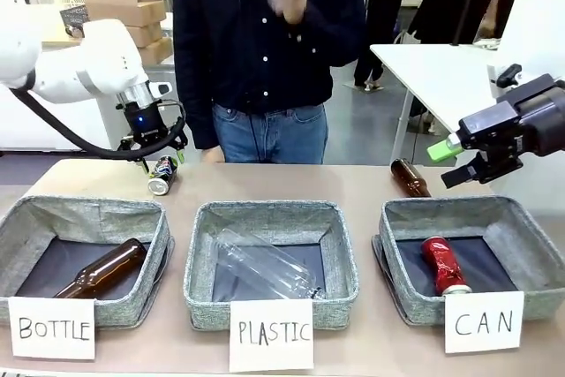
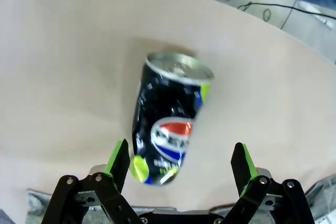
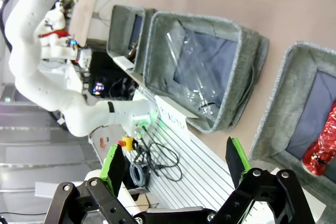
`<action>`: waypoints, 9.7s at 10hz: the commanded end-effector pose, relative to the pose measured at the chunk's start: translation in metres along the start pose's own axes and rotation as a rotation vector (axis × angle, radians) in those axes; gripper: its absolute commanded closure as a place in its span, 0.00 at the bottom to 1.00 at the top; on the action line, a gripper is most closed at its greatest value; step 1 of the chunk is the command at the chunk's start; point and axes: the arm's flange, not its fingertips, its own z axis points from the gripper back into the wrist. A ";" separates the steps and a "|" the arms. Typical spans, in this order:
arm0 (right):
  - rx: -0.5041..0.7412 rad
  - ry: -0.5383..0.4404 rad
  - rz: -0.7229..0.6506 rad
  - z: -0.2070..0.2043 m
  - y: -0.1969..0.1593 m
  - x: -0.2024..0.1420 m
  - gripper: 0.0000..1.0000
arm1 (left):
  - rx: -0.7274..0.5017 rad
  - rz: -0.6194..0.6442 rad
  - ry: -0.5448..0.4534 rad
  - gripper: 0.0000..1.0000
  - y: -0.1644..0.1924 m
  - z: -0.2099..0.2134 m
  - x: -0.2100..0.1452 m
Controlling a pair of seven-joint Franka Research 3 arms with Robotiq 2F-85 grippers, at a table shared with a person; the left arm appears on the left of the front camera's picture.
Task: Sort the can waste into the basket.
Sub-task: Pick up the can waste from the table and place it in the right Fabric basket.
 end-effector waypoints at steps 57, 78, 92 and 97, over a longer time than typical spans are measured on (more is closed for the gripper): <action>-0.288 -0.465 -0.274 0.261 -0.098 -0.143 0.00 | -0.601 -1.350 -0.261 0.63 -0.453 -0.019 -0.376; 0.238 -0.117 -0.254 -0.057 0.062 -0.022 0.00 | -1.234 -0.368 -0.068 0.00 0.017 0.151 -0.381; 0.251 -0.081 -0.233 -0.053 0.071 0.009 0.00 | -1.229 -0.366 -0.060 0.00 0.031 0.151 -0.382; 0.251 -0.081 -0.233 -0.053 0.071 0.009 0.00 | -1.229 -0.366 -0.060 0.00 0.031 0.151 -0.382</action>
